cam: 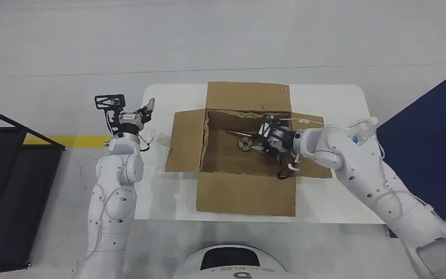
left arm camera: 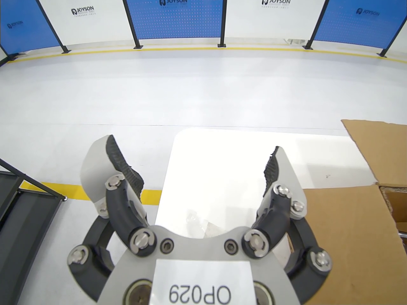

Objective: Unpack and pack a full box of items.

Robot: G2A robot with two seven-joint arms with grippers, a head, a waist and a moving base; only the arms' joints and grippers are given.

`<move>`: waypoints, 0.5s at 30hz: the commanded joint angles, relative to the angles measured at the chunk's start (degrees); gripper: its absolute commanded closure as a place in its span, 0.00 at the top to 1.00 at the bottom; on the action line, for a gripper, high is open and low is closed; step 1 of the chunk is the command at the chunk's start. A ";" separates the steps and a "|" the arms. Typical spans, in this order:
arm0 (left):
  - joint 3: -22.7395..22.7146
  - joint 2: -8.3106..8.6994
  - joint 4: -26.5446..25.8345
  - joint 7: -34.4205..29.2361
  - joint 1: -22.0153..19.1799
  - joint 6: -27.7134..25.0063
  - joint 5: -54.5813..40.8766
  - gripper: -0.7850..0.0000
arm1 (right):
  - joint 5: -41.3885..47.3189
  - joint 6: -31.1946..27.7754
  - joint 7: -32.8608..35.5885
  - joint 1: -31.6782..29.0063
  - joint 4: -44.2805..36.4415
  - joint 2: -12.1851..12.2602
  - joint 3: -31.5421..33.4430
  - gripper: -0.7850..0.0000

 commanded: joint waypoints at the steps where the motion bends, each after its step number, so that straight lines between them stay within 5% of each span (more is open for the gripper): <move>1: 0.00 0.00 0.00 0.00 0.00 0.00 0.00 1.00 | -0.95 1.41 0.50 1.75 1.87 -1.46 -2.73 0.76; 8: 0.00 0.00 0.00 0.00 0.00 0.00 0.00 1.00 | -1.52 6.02 5.09 7.59 9.14 -6.74 -9.83 0.72; 15: 0.00 0.00 0.00 0.00 0.00 0.00 0.00 1.00 | -2.32 7.97 9.41 11.14 15.62 -10.64 -13.67 0.50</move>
